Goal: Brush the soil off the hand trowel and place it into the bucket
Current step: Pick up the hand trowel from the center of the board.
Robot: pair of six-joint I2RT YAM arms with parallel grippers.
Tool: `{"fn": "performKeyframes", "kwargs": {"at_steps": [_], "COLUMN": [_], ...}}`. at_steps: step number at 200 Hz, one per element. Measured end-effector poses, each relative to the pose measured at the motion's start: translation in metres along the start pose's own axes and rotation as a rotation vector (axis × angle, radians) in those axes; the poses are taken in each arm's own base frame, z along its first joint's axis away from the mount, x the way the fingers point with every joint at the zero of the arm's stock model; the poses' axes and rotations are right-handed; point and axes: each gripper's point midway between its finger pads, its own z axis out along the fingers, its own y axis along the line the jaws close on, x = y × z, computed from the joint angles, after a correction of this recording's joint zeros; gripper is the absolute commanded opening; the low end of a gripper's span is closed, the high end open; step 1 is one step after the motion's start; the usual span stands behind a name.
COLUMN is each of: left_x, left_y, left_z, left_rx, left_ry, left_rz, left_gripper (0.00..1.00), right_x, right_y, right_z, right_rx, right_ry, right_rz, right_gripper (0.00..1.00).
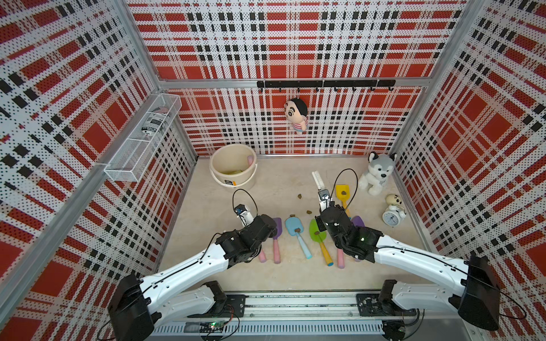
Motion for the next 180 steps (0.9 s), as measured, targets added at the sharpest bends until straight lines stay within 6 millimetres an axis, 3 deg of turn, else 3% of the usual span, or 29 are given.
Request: {"fn": "performKeyframes", "kwargs": {"at_steps": [29, 54, 121, 180], "left_x": [0.034, 0.051, 0.075, 0.080], "left_y": [0.043, 0.067, 0.081, 0.088], "left_z": [0.020, 0.029, 0.043, 0.046], "left_rx": [-0.087, -0.146, -0.210, -0.233], "left_ry": [0.073, 0.109, 0.197, 0.211], "left_rz": [-0.009, -0.003, 0.068, 0.124], "left_gripper": [0.72, 0.69, 0.55, 0.46], "right_x": [0.000, 0.001, 0.002, 0.002], "right_y": [0.001, 0.001, 0.001, 0.001], "right_z": [0.000, 0.000, 0.000, 0.000], "right_rx": [-0.005, -0.005, -0.005, -0.008], "right_ry": [0.002, 0.005, 0.008, 0.008], "right_rz": [0.009, 0.013, 0.016, 0.023], "right_gripper": [0.00, 0.00, 0.00, 0.00]}}
